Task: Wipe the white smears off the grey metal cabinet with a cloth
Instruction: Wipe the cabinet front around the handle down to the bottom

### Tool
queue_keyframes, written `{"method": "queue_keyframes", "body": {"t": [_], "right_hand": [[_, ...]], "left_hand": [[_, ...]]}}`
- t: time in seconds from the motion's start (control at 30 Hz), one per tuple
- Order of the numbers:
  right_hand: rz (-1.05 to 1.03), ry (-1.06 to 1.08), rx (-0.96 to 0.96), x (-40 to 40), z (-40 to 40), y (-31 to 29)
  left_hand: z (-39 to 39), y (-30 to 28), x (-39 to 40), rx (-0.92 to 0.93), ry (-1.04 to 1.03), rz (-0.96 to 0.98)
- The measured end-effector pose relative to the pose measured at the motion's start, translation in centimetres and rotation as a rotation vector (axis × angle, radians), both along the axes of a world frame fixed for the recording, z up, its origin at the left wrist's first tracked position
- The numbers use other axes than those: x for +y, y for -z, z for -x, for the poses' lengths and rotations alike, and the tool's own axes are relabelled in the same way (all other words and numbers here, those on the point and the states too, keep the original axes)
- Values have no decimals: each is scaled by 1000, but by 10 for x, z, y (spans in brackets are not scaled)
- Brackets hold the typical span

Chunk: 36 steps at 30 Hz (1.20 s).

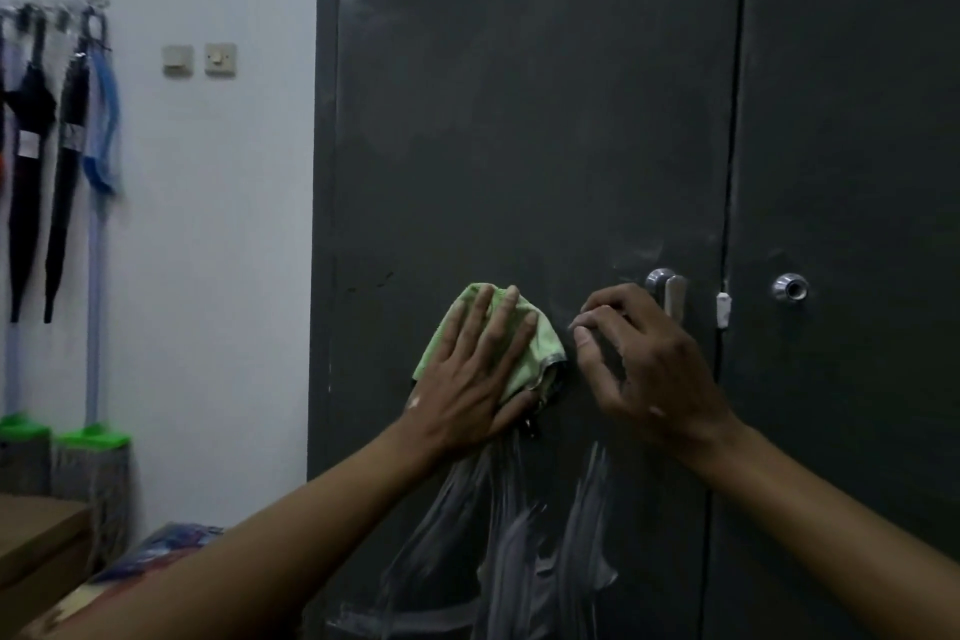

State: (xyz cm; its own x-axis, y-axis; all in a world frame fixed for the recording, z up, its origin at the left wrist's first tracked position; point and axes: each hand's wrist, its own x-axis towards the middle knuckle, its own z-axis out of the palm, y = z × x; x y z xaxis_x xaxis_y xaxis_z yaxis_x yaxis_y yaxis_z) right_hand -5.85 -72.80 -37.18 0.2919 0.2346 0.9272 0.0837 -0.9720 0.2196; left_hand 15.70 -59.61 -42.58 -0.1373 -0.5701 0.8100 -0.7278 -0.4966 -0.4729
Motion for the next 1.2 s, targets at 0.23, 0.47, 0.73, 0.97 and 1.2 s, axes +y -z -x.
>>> {"method": "queue_keyframes", "body": {"t": [0.23, 0.47, 0.73, 0.97, 1.2], "right_hand": [[20, -24, 2, -9, 23, 3], [-4, -82, -11, -25, 30, 23], [-19, -132, 2, -22, 21, 32], [12, -134, 47, -31, 35, 36], [3, -106, 104, -41, 49, 48]], "left_hand": [[36, -86, -40, -48, 21, -58], [66, -138, -74, -162, 37, -225], [46, -84, -49, -119, 149, -28], [53, -109, -46, -85, 125, -173], [99, -207, -100, -284, 73, -538]]}}
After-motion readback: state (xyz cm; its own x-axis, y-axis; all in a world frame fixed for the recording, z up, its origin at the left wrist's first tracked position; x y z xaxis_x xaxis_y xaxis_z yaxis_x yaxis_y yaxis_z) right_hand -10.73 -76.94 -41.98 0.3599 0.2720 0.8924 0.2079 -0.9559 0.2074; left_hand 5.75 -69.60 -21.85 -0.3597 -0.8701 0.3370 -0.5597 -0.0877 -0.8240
